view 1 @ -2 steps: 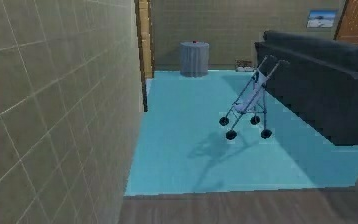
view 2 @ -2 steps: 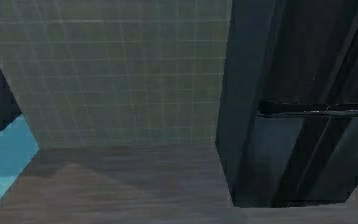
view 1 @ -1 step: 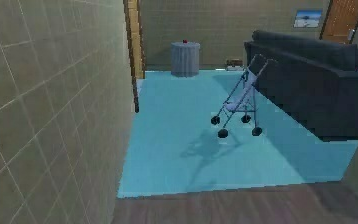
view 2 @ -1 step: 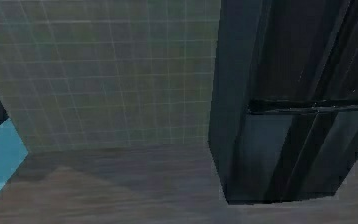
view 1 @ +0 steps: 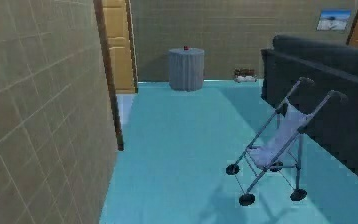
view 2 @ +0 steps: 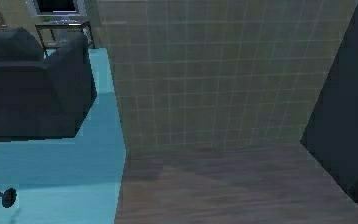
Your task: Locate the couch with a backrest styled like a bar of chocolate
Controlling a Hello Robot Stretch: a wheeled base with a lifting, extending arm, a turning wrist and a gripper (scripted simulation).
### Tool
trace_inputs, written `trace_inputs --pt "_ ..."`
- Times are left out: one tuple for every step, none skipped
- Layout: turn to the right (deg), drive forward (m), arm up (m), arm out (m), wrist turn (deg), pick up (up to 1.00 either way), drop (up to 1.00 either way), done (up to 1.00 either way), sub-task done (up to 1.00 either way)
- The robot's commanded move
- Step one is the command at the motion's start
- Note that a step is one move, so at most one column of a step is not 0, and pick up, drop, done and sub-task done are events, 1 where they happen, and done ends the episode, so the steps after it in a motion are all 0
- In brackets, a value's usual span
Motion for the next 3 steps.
trace_inputs --pt "0.0 1.00 0.00 0.00 0.0 0.00 0.00 0.00 0.00" --pt "0.0 0.70 0.00 0.00 0.0 0.00 0.00 0.00 0.00" --pt "45.0 0.00 0.00 0.00 0.0 0.00 0.00 0.00 0.00"
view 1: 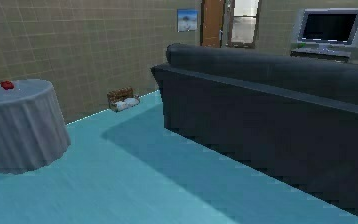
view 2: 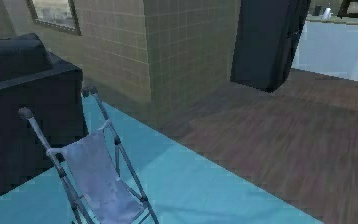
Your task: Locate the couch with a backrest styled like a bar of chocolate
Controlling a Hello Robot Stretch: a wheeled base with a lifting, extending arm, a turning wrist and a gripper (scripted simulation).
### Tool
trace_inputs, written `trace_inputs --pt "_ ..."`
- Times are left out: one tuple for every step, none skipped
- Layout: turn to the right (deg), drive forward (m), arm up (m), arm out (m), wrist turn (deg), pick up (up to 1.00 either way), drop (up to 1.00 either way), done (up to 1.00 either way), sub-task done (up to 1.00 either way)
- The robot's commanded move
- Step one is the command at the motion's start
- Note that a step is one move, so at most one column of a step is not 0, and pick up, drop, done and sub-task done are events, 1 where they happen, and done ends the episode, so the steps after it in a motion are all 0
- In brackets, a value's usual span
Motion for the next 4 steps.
trace_inputs --pt "6.0 0.00 0.00 0.00 0.0 0.00 0.00 0.00 0.00" --pt "0.0 0.10 0.00 0.00 0.0 0.00 0.00 0.00 0.00" --pt "-27.0 0.00 0.00 0.00 0.0 0.00 0.00 0.00 0.00" --pt "0.0 0.35 0.00 0.00 0.0 0.00 0.00 0.00 0.00"
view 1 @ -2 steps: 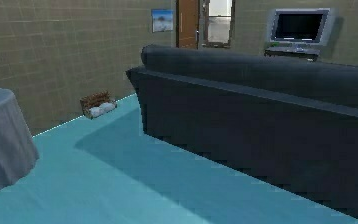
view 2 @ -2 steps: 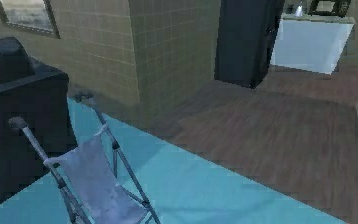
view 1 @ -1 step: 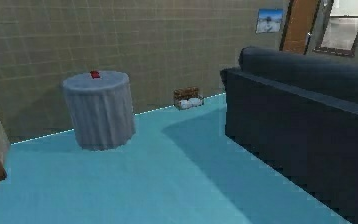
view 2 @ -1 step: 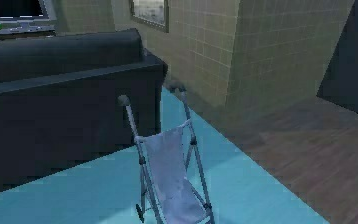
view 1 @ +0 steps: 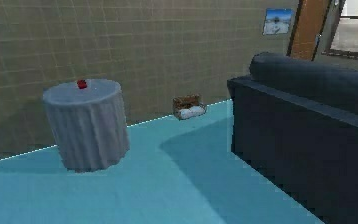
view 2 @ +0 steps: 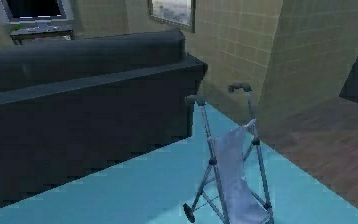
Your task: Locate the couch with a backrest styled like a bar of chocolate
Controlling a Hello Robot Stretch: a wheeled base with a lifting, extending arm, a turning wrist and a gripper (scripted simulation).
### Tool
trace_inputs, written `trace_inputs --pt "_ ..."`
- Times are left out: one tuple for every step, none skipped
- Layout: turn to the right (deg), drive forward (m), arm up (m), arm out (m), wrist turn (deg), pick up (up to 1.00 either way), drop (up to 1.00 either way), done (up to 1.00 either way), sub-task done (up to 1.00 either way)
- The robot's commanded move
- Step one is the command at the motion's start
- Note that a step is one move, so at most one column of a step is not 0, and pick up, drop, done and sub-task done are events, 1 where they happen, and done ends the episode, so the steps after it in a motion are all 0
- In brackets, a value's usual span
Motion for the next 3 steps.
trace_inputs --pt "0.0 1.00 0.00 0.00 0.0 0.00 0.00 0.00 0.00" --pt "0.0 0.35 0.00 0.00 0.0 0.00 0.00 0.00 0.00" --pt "0.0 0.00 0.00 0.00 0.0 0.00 0.00 1.00 0.00"
